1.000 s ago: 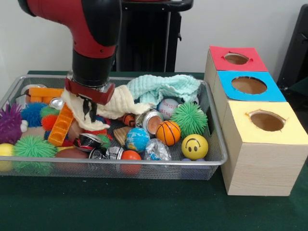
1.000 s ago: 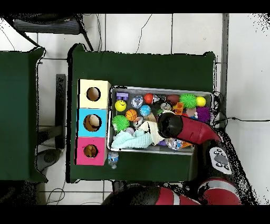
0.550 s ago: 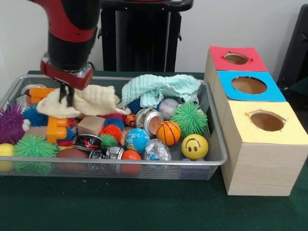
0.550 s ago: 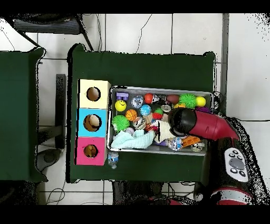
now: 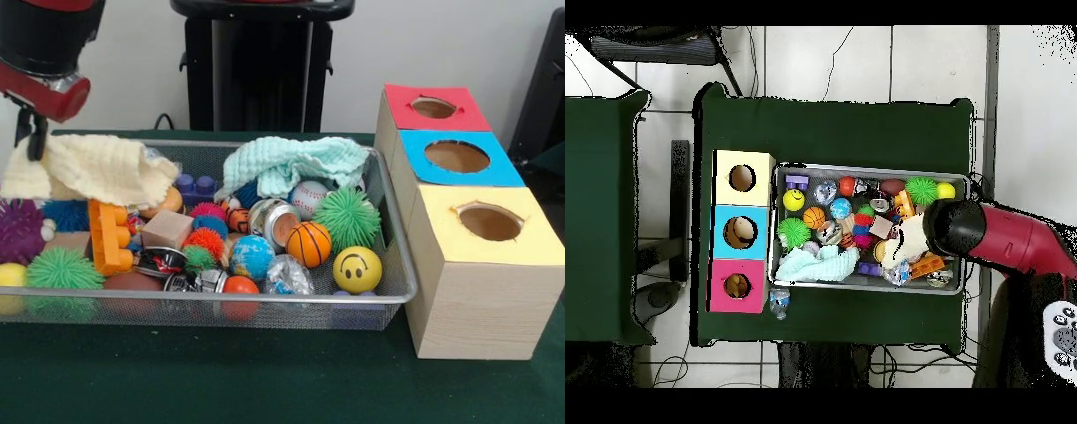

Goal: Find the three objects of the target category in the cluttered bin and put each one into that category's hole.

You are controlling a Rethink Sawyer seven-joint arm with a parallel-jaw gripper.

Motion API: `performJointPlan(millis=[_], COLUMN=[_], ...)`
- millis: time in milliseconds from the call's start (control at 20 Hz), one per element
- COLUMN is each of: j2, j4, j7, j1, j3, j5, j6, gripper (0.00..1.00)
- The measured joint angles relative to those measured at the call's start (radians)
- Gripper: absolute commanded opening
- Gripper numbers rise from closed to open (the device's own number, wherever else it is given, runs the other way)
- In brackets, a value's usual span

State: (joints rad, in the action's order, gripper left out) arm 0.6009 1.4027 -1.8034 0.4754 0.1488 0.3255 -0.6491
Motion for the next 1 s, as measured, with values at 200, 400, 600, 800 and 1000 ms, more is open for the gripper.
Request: performJointPlan(millis=[200,400,600,800,1000], j2=[0.019,0.039,0.057,0.062,0.063], j4=[0.001,0.015,0.045,0.067,0.083], j7=[0.000,0.000,0.000,0.000,0.000], j1=[0.015,0.039,0.061,0.070,0.071], j3=[-0.006,-0.027,-0.051,-0.067,-0.080], j5=[0.001,0.002,0.002,0.003,0.003], j6=[0.000,0.000,0.000,0.000,0.000], gripper=[0.00,0.00,1.00,1.00,1.00])
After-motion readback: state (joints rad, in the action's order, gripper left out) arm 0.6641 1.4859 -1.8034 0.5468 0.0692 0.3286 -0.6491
